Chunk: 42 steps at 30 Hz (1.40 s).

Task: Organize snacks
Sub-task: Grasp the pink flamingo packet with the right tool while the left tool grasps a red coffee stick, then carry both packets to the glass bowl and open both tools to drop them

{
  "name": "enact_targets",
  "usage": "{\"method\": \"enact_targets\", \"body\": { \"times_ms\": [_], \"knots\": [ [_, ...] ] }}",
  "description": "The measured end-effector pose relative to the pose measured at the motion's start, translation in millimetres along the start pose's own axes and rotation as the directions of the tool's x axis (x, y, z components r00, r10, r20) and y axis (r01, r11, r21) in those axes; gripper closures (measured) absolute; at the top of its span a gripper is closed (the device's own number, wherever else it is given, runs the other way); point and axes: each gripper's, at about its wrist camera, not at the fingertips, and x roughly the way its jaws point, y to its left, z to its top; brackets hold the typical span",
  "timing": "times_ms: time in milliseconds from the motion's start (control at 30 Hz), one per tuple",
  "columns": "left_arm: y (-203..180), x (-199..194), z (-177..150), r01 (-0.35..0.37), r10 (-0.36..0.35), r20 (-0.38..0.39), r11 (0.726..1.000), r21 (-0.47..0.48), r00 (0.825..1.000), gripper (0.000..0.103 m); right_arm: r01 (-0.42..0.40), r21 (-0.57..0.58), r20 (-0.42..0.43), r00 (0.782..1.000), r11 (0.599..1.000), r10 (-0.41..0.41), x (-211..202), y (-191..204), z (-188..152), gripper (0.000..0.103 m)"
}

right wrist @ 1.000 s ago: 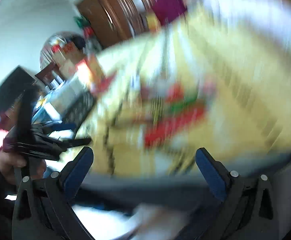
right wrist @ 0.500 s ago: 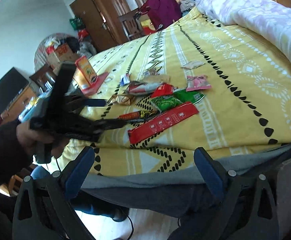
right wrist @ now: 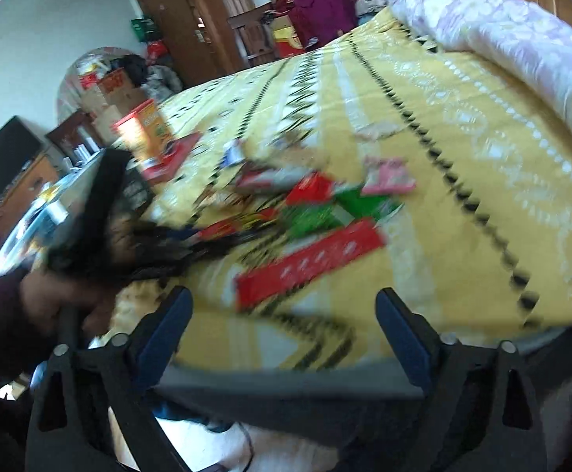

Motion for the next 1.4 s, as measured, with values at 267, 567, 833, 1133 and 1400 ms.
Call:
{"method": "enact_targets", "body": {
  "times_ms": [267,567,833,1133,1400],
  "knots": [
    [27,6,-8,-0.008,0.009,0.018,0.996,-0.090,1.000,0.071,0.175,0.085,-0.115,0.980,0.981,-0.165,84,-60,82,0.011],
    [30,23,0,-0.011,0.015,0.040,0.997,-0.078,0.999,0.069,0.277,0.027,-0.258,0.930,0.960,-0.261,165,-87,101,0.020],
    [25,0,1,-0.015,0.020,0.068,0.997,-0.073,0.998,0.092,0.265,0.000,-0.188,0.947,0.964,-0.261,145,-84,103,0.048],
    [62,-94,12,-0.054,0.100,0.220,0.977,-0.206,0.970,0.092,0.209,-0.038,-0.015,0.978,0.977,-0.209,82,-33,135,0.049],
    [132,-187,-12,-0.219,0.338,0.282,0.899,-0.379,0.898,0.092,0.034,-0.186,0.085,0.996,0.982,-0.018,55,94,180,0.049]
  ]
}}
